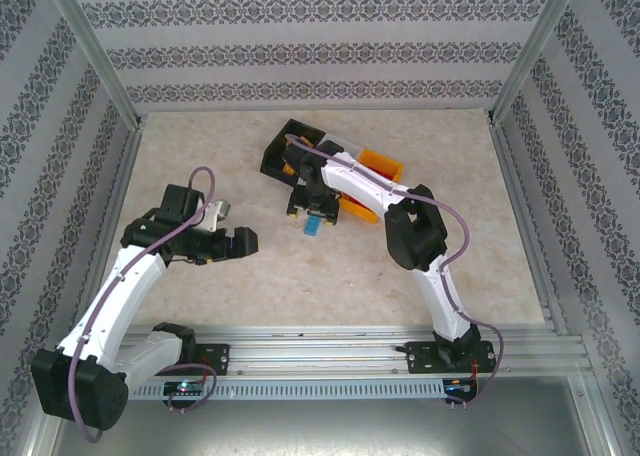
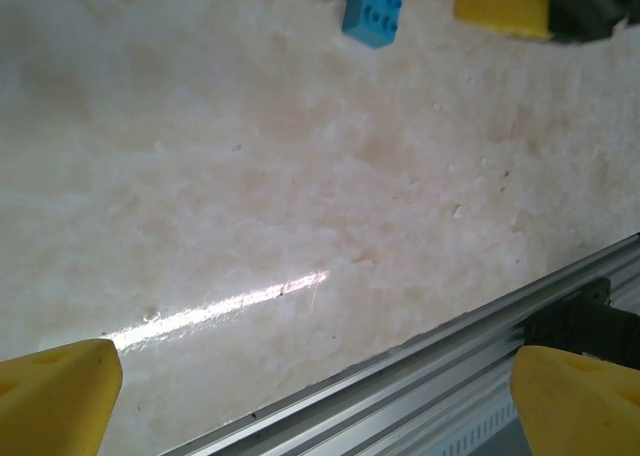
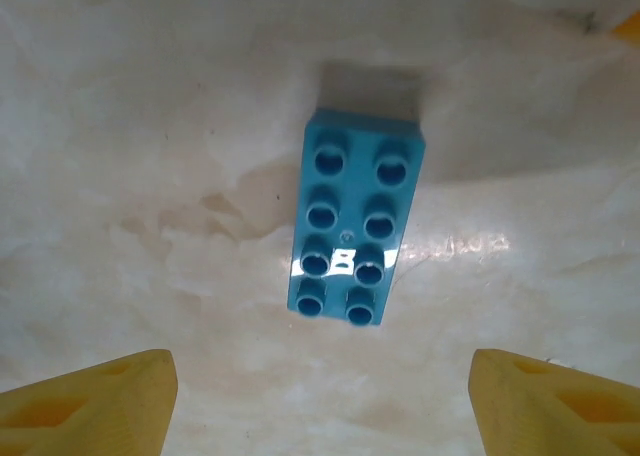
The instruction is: Sort the legos into containers by color
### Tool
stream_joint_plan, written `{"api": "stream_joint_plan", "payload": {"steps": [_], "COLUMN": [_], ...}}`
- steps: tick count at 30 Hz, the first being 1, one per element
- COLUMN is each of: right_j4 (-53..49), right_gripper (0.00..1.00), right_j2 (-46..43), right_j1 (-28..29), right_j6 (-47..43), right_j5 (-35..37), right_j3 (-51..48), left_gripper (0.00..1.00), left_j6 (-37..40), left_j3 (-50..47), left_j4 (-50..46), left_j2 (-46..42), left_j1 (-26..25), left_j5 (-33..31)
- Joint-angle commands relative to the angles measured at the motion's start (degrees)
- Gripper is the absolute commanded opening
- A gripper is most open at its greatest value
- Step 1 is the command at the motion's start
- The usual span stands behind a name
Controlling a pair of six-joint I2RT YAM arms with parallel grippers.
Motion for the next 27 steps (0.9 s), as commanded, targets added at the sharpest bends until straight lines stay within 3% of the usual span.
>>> {"api": "stream_joint_plan", "payload": {"steps": [1, 27], "right_j4": [-4.9, -6.0], "right_gripper": [0.76, 0.68], "right_j2": [2.7, 9.8], "right_j1": [-0.4, -1.3], "right_j6": [0.5, 0.8], "right_j5": [2.8, 2.1], "right_j3": [3.6, 9.9], "left_gripper": [1.00, 1.00], "left_j6": [1.4, 1.0], "left_j3": [-0.9, -2.0], "left_j4": [2.3, 3.6], "left_j2": [-1.0, -0.5], "left_j1": [0.7, 0.7], "left_j5": [0.9, -0.8]}}
